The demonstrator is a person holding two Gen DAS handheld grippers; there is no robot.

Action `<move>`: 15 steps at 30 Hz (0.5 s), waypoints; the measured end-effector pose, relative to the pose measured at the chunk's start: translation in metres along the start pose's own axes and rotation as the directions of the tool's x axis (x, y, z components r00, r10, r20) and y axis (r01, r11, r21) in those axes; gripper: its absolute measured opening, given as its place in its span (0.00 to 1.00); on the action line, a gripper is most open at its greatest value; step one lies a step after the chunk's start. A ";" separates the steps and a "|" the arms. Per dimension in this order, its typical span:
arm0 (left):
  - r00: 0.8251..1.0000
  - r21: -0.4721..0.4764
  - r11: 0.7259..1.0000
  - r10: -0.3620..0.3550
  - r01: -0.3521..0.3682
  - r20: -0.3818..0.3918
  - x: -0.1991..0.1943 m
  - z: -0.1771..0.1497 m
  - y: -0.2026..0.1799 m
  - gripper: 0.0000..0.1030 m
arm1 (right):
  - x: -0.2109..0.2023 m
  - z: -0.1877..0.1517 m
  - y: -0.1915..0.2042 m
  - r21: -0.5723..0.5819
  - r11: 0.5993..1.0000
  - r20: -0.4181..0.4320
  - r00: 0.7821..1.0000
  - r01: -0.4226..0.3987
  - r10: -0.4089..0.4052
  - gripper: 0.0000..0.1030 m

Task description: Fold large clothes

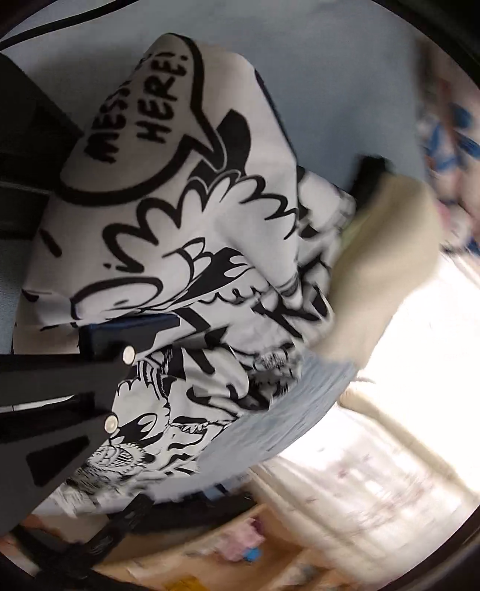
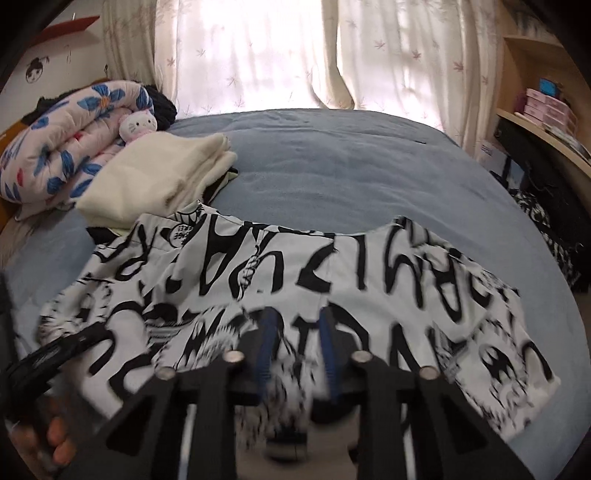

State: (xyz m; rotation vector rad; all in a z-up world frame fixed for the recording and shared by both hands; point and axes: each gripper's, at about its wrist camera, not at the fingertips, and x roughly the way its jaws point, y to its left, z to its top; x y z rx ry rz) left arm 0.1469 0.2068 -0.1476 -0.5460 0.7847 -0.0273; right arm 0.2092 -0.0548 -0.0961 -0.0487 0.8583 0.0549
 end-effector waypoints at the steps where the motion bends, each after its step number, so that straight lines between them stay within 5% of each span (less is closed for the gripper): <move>1: 1.000 0.045 0.999 0.008 -0.010 0.028 -0.006 0.001 -0.011 0.11 | 0.015 -0.003 0.002 -0.008 1.000 -0.031 0.999 -0.013 0.012 0.17; 4: 0.996 0.141 0.990 0.001 -0.014 0.094 -0.024 0.004 -0.037 0.10 | 0.056 -0.026 0.005 -0.025 0.999 -0.148 0.988 -0.046 0.042 0.14; 7: 0.990 0.239 0.971 -0.031 -0.004 0.140 -0.032 0.007 -0.073 0.09 | 0.061 -0.044 0.003 -0.050 0.997 -0.109 0.992 -0.062 0.056 0.14; 15: 0.972 0.521 0.853 -0.151 0.037 0.178 -0.037 0.005 -0.191 0.09 | 0.056 -0.048 -0.037 0.152 0.960 -0.129 0.958 -0.237 0.257 0.14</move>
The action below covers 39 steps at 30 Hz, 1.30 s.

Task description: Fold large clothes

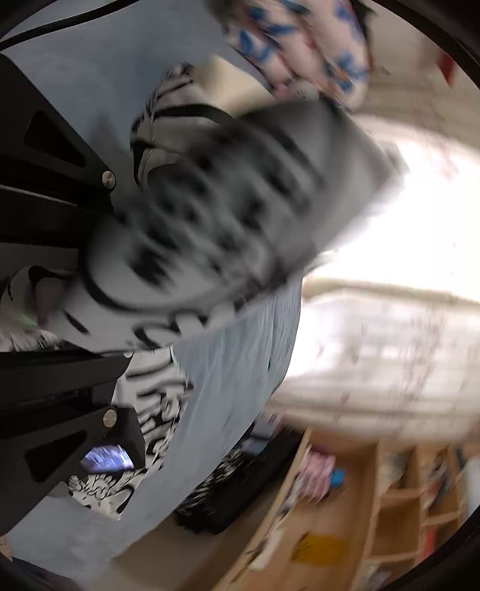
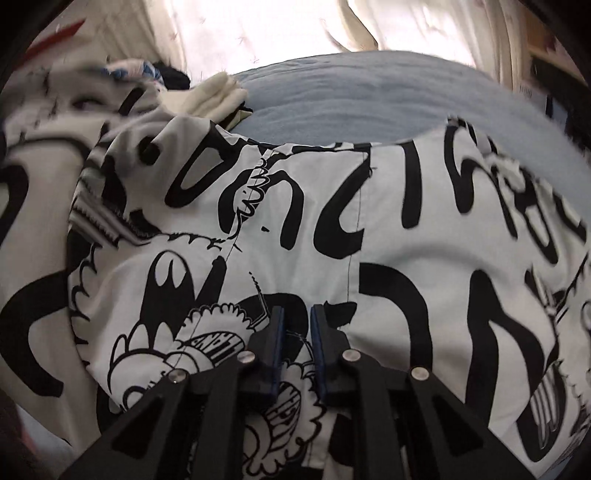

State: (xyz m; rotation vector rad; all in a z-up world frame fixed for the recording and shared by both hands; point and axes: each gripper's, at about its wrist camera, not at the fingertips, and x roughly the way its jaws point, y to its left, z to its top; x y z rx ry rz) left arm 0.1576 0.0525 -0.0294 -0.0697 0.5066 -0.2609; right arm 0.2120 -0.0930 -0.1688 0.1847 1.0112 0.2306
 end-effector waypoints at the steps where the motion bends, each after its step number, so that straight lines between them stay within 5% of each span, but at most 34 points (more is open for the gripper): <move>1: 1.000 0.037 0.999 -0.008 0.008 -0.001 0.006 0.004 -0.014 0.09 | -0.005 -0.003 -0.004 0.027 0.999 -0.010 0.999 -0.036 0.036 0.14; 6: 0.998 0.220 0.974 -0.056 0.063 -0.037 0.037 0.011 -0.085 0.10 | -0.065 -0.022 -0.059 0.236 0.943 0.011 0.971 -0.233 0.237 0.12; 8: 0.995 0.271 0.958 -0.080 0.094 -0.061 0.049 0.007 -0.110 0.10 | -0.107 -0.037 -0.094 0.313 0.936 0.062 0.987 -0.160 0.148 0.12; 9: 0.993 0.293 0.950 -0.091 0.109 -0.074 0.054 0.003 -0.123 0.10 | -0.131 -0.046 -0.114 0.349 0.935 0.080 0.996 -0.067 0.042 0.13; 13: 0.979 0.361 0.914 -0.142 0.185 -0.143 0.078 -0.021 -0.174 0.10 | -0.182 -0.075 -0.164 0.460 0.871 0.081 0.969 0.171 -0.233 0.13; 18: 0.941 0.543 0.793 -0.107 0.275 -0.321 0.125 -0.088 -0.238 0.11 | -0.197 -0.100 -0.193 0.533 0.786 0.013 0.926 0.313 -0.378 0.13; 20: 0.944 0.590 0.765 -0.071 0.258 -0.322 0.136 -0.119 -0.243 0.10 | -0.197 -0.103 -0.200 0.537 0.785 0.002 0.930 0.309 -0.368 0.13; 22: 0.950 0.592 0.767 -0.070 0.247 -0.305 0.138 -0.122 -0.242 0.10 | -0.193 -0.108 -0.202 0.540 0.785 -0.003 0.934 0.303 -0.358 0.13; 26: 0.922 0.482 0.820 -0.133 0.309 -0.364 0.142 -0.101 -0.228 0.11 | -0.191 -0.107 -0.209 0.555 0.787 0.009 0.945 0.268 -0.327 0.13; 32: 0.915 0.481 0.822 -0.112 0.304 -0.387 0.114 -0.096 -0.240 0.16 | -0.196 -0.090 -0.213 0.569 0.802 0.059 0.964 0.182 -0.260 0.16; 36: 0.905 0.454 0.839 -0.098 0.299 -0.415 0.098 -0.090 -0.231 0.19 | -0.204 -0.089 -0.218 0.616 0.786 0.126 0.980 0.042 -0.151 0.61; 39: 0.912 0.447 0.848 -0.098 0.286 -0.398 0.091 -0.091 -0.224 0.19 | -0.202 -0.087 -0.223 0.657 0.747 0.176 0.984 -0.101 -0.022 0.64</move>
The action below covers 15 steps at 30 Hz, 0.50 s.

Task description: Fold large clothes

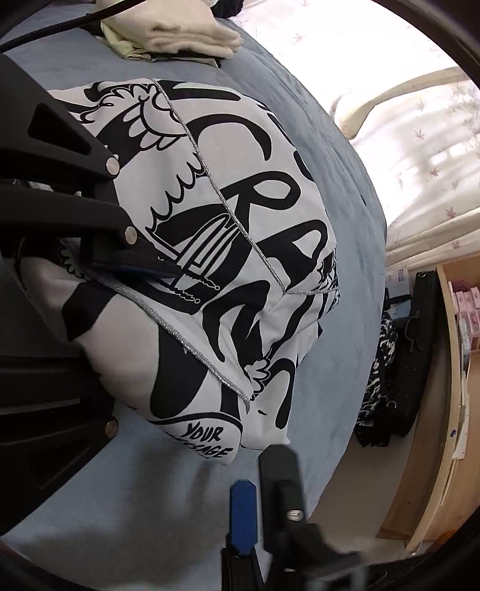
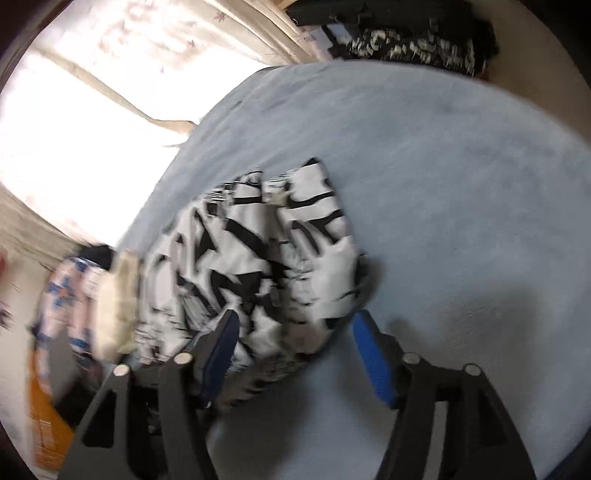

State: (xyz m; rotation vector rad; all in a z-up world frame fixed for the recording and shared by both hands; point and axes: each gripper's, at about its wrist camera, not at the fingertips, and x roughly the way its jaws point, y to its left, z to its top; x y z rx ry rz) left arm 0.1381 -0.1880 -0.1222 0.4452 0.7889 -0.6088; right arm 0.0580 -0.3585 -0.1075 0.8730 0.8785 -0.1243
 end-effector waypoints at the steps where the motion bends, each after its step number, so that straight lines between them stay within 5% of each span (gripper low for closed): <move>1: 1.000 -0.009 1.000 0.000 0.000 0.002 0.000 -0.001 0.000 0.19 | 0.007 0.001 0.000 0.029 0.999 -0.037 0.999 -0.032 0.033 0.64; 9: 1.000 -0.043 0.999 0.007 -0.007 -0.004 -0.004 -0.004 0.001 0.19 | 0.059 0.003 0.005 0.104 0.987 -0.194 0.971 -0.122 0.141 0.64; 10: 1.000 -0.045 0.999 0.003 -0.003 -0.010 -0.005 -0.004 0.002 0.19 | 0.063 0.004 0.008 0.089 0.989 -0.193 0.972 -0.119 0.134 0.61; 11: 1.000 -0.048 0.999 -0.005 0.004 -0.022 -0.007 -0.004 0.004 0.20 | 0.064 0.004 0.012 0.066 0.990 -0.193 0.972 -0.126 0.136 0.43; 15: 0.996 -0.058 0.996 -0.068 0.065 -0.055 -0.024 -0.007 0.017 0.29 | 0.060 0.008 0.037 -0.081 0.992 -0.191 0.978 -0.101 0.084 0.27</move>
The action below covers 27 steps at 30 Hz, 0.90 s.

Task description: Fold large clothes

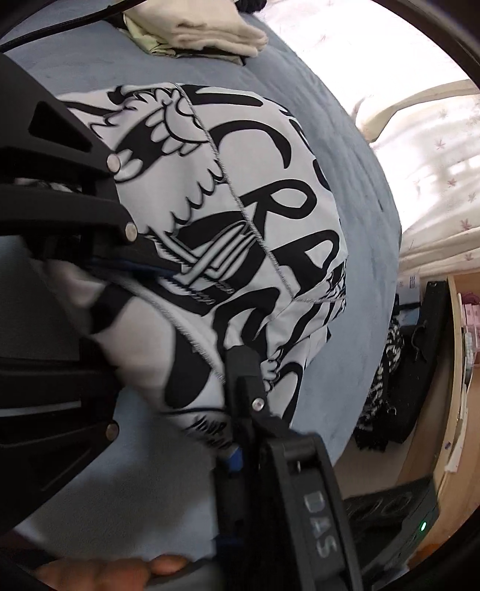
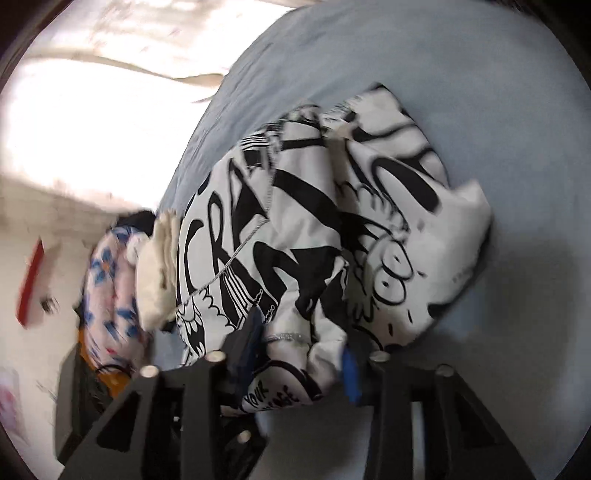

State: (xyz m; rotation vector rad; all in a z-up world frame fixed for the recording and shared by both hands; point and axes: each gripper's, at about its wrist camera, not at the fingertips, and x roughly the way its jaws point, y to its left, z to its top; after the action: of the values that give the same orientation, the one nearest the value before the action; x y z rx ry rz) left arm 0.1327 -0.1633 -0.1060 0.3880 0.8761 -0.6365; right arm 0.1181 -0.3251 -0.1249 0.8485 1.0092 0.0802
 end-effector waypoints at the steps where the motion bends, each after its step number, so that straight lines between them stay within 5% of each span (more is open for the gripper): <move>1: 1.000 -0.001 1.000 -0.022 0.022 -0.003 -0.008 -0.001 0.003 0.33 | -0.004 0.002 0.007 -0.031 0.999 0.015 1.000 0.022 -0.022 0.26; 3: 0.998 -0.008 0.998 -0.065 0.065 0.014 -0.026 -0.002 0.008 0.51 | -0.012 0.007 0.020 -0.092 0.993 0.054 0.996 0.072 -0.067 0.22; 5: 0.995 -0.014 0.996 -0.086 0.087 0.051 -0.048 -0.002 0.017 0.56 | -0.027 0.016 0.036 -0.171 0.977 0.123 0.986 0.129 -0.108 0.20; 11: 0.993 -0.156 0.987 -0.007 0.024 0.114 -0.071 0.007 0.073 0.57 | -0.060 0.026 0.044 -0.275 0.900 0.287 0.922 0.338 -0.259 0.17; 15: 0.998 -0.315 0.947 0.065 -0.060 0.007 -0.028 0.002 0.118 0.57 | -0.018 0.025 0.005 -0.224 0.887 0.211 0.909 0.404 -0.360 0.17; 17: 0.997 -0.348 0.936 0.034 -0.055 -0.067 0.006 -0.006 0.129 0.59 | 0.008 0.021 -0.011 -0.227 0.869 0.179 0.896 0.439 -0.406 0.17; 21: 0.990 -0.300 0.946 0.098 -0.124 -0.100 0.025 -0.010 0.123 0.60 | 0.010 0.026 -0.005 -0.239 0.855 0.168 0.887 0.460 -0.430 0.19; 25: 0.990 -0.258 0.958 0.106 -0.128 -0.097 0.016 -0.005 0.118 0.60 | -0.017 0.047 0.006 -0.236 0.870 0.149 0.901 0.433 -0.408 0.33; 27: 0.994 -0.279 0.958 0.042 -0.070 -0.105 0.012 -0.002 0.120 0.60 | -0.030 0.057 0.012 -0.236 0.886 0.179 0.914 0.399 -0.364 0.55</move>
State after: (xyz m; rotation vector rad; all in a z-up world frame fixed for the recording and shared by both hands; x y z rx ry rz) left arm 0.2158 -0.0763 -0.1095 0.1865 1.0310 -0.4337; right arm 0.1492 -0.3632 -0.0814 0.3891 0.9991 -0.1718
